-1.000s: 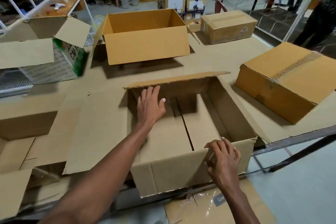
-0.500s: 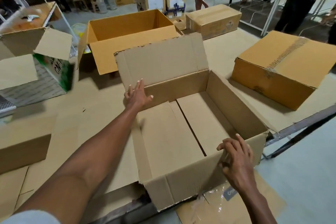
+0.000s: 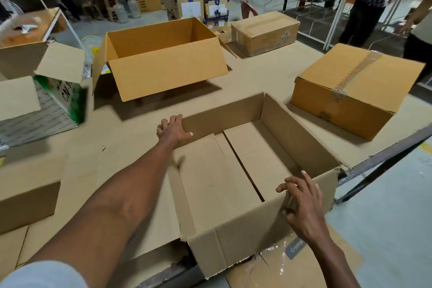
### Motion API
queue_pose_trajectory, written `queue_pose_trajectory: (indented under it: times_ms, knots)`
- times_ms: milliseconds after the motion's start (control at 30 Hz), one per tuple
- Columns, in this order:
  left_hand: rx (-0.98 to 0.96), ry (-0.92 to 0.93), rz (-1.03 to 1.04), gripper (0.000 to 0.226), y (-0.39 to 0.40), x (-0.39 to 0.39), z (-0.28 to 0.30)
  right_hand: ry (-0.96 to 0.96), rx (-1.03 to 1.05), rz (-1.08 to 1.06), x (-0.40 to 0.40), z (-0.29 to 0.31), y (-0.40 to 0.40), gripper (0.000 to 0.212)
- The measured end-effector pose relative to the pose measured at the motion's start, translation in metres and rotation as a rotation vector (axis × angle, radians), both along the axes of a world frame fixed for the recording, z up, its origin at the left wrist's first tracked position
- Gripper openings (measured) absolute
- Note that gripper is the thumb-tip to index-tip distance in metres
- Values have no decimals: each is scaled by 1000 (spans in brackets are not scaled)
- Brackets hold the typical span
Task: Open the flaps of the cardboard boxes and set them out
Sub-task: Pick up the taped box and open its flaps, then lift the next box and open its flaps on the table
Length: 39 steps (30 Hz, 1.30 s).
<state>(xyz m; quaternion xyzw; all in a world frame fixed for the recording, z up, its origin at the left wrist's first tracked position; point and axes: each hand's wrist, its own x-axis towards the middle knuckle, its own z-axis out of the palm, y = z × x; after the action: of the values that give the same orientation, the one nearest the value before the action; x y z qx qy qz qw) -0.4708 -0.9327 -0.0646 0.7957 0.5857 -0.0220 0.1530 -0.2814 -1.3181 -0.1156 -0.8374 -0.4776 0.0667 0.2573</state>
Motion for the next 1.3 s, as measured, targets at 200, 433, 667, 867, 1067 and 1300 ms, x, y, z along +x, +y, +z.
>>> queue_pose_trajectory:
  times_ms: [200, 433, 667, 867, 1067, 1300]
  knots:
    - [-22, -62, 39, 90, -15, 8, 3, -8, -22, 47, 4, 4, -6, 72]
    - [-48, -419, -102, 51, -99, 35, 8, 175, 1, 56, 6, 16, -18, 94]
    - [-231, -820, -222, 16, -231, 76, 19, 628, 375, -217, 14, 38, -61, 61]
    - [-343, -975, -295, 16, -326, 130, 26, 806, 522, -358, 63, 41, -108, 44]
    - [-490, -1064, -298, 21, -410, 215, 19, 884, 497, -393, 149, 41, -172, 38]
    - [-626, -1111, -140, 20, -459, 329, 12, 874, 341, -398, 266, 42, -230, 32]
